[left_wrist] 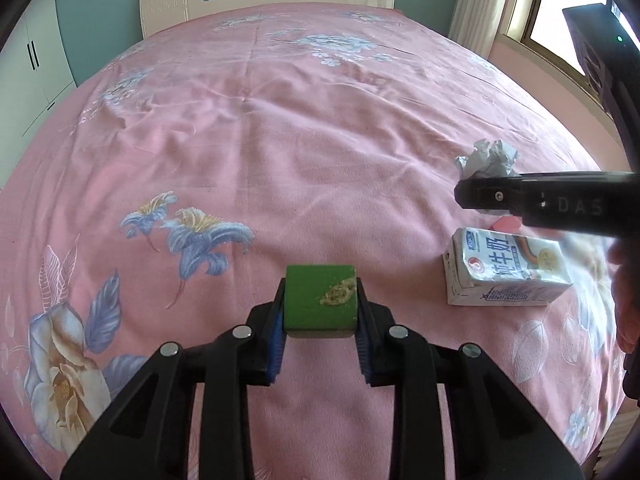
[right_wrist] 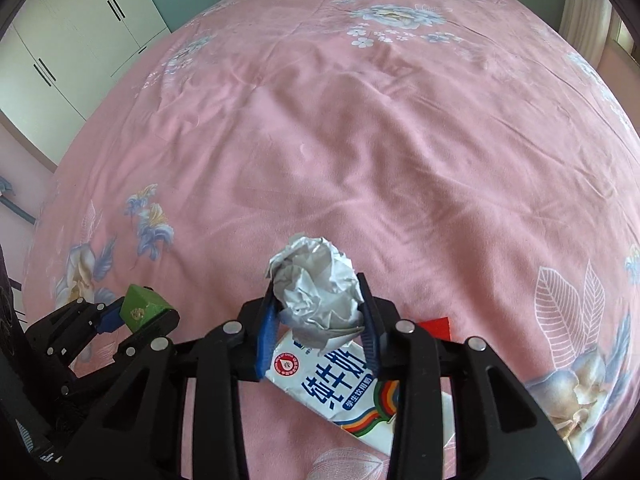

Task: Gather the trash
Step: 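Grasp the green box with the left tool while the right tool grasps the crumpled foil, then lift the green box and crumpled foil and carry them over the bin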

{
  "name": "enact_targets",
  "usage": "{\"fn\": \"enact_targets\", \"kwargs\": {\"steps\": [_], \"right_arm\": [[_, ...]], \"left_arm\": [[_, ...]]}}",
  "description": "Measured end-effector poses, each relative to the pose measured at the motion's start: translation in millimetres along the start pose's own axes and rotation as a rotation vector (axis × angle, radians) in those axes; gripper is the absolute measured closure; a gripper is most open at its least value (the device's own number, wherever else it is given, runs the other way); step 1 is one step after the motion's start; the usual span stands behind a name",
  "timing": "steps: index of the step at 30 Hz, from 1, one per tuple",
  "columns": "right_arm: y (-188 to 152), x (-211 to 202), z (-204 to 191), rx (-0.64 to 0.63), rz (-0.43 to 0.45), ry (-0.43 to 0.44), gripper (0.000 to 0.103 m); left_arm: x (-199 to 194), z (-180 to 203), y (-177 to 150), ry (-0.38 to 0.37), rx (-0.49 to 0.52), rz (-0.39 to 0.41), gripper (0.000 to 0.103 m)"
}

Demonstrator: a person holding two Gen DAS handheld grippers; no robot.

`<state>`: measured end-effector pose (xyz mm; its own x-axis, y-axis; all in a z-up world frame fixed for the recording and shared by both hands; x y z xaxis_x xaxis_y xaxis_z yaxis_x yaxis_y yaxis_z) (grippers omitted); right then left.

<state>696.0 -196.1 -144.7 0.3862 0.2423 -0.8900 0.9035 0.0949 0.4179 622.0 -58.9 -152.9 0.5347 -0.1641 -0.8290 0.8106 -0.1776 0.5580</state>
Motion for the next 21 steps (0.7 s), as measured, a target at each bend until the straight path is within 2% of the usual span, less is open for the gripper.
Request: {"fn": "enact_targets", "kwargs": {"steps": [11, 21], "right_arm": [[-32.2, -134.1, -59.7, -0.174, 0.120, -0.041, 0.066], [-88.6, -274.9, -109.3, -0.291, 0.254, -0.089, 0.066]], "left_arm": [[-134.8, 3.2, 10.4, 0.081, 0.042, 0.121, 0.071], [-273.5, 22.0, -4.8, 0.157, 0.084, 0.222, 0.071]]}}
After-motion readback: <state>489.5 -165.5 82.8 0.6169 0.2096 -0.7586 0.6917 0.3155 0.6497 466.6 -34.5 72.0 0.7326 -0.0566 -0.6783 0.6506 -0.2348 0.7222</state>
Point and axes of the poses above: each gripper's, at about its wrist camera, not at the fingertips, and x roughly the way its jaws point, z to its right, y to its top, the point moved 5 cm from there along x, roughly the way its jaws point
